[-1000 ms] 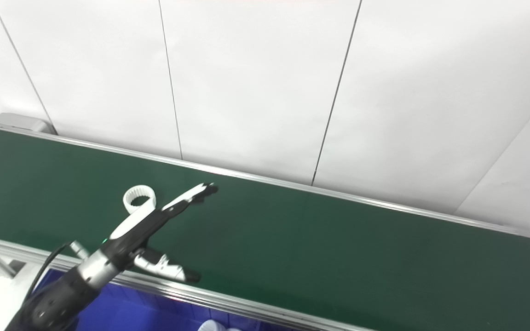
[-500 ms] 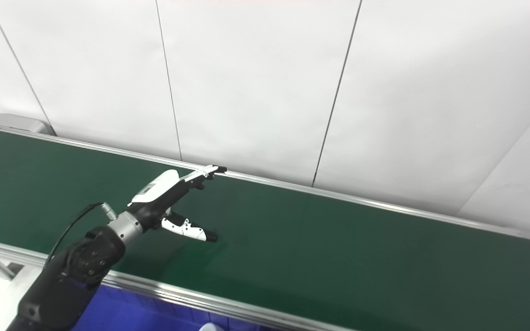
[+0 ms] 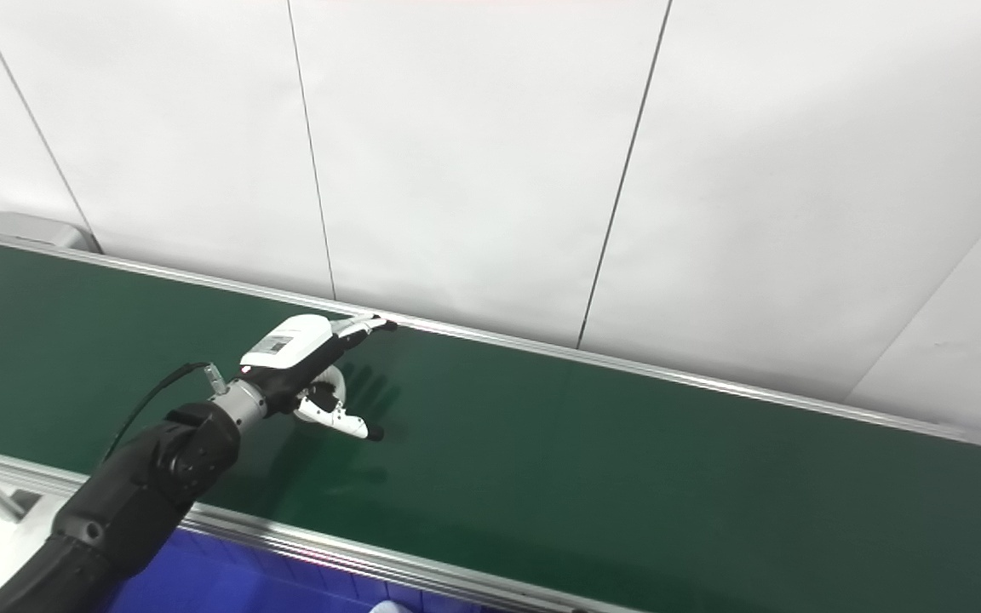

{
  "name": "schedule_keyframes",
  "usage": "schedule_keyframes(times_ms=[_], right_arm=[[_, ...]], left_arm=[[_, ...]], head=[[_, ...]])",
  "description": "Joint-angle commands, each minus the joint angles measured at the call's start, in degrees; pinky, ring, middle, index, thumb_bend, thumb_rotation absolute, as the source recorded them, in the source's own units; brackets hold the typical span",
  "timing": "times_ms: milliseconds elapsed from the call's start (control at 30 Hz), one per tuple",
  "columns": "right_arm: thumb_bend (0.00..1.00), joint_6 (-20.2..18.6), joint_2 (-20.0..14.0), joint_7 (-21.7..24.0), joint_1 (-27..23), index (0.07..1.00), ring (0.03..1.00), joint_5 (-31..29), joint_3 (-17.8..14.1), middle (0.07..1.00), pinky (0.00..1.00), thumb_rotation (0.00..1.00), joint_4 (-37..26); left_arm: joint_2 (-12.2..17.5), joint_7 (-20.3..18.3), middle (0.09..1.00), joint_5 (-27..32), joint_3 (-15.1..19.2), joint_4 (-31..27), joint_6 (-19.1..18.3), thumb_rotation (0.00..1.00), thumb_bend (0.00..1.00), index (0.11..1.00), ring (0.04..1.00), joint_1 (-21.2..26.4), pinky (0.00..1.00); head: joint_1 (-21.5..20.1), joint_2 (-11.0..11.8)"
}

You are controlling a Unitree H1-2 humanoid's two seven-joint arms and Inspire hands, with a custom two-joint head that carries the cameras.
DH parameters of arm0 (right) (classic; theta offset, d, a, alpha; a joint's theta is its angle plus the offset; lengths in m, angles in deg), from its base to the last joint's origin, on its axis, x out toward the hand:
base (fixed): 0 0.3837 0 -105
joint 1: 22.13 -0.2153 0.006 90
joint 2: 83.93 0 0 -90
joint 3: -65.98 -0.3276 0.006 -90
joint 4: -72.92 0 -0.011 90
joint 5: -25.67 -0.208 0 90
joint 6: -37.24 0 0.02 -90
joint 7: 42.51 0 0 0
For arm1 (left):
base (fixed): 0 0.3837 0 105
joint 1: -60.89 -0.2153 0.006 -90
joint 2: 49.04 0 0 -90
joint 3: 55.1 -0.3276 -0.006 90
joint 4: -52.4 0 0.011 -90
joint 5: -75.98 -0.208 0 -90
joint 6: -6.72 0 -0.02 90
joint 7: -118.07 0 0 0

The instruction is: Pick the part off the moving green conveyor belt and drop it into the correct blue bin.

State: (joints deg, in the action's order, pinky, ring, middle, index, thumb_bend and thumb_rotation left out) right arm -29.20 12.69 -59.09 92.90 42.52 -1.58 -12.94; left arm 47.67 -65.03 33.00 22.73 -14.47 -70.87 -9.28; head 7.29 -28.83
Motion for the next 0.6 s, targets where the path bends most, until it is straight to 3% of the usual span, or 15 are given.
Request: schedule_keyframes(times_ms=[0,267,500,533,567], right_arm=[[0.83,3.34,-0.33,-0.60,0.17,0.853,0.715,-0.07,0.14,0.778,0.55,0.41,-1.44],[0.81,3.35,-0.82,-0.92,0.20,0.856,0.724,-0.86,0.84,0.783,0.56,0.38,-1.86],[0.80,3.35,-1.06,-1.49,0.12,0.852,0.703,-0.58,1.14,0.778,0.55,0.38,-1.97],[0.80,3.35,-1.03,-1.37,0.19,0.854,0.705,-0.65,1.08,0.781,0.55,0.38,-2.01],[0.81,3.35,-0.97,-1.33,0.25,0.853,0.708,-0.75,1.01,0.783,0.55,0.39,-2.05]], left_arm=[[1.83,2.14,0.980,-1.06,-0.25,-0.37,-1.07,0.39,0.75,0.907,0.963,2.85,0.96],[2.85,3.31,0.982,-3.55,-2.91,1.44,-3.32,0.32,0.74,0.903,0.969,3.12,0.96],[3.32,2.44,0.909,-4.05,-4.96,1.92,-5.56,0.07,0.65,0.868,0.880,3.00,0.84],[3.10,1.50,0.878,-2.66,-4.65,1.71,-5.98,0.03,0.65,0.848,0.846,2.89,0.80],[2.83,0.46,0.811,-0.99,-4.22,1.51,-6.24,0.01,0.64,0.811,0.760,2.75,0.69]], head=[[0.08,-0.06],[0.02,-0.43],[0.04,-0.70],[0.06,-0.76],[0.06,-0.76]])
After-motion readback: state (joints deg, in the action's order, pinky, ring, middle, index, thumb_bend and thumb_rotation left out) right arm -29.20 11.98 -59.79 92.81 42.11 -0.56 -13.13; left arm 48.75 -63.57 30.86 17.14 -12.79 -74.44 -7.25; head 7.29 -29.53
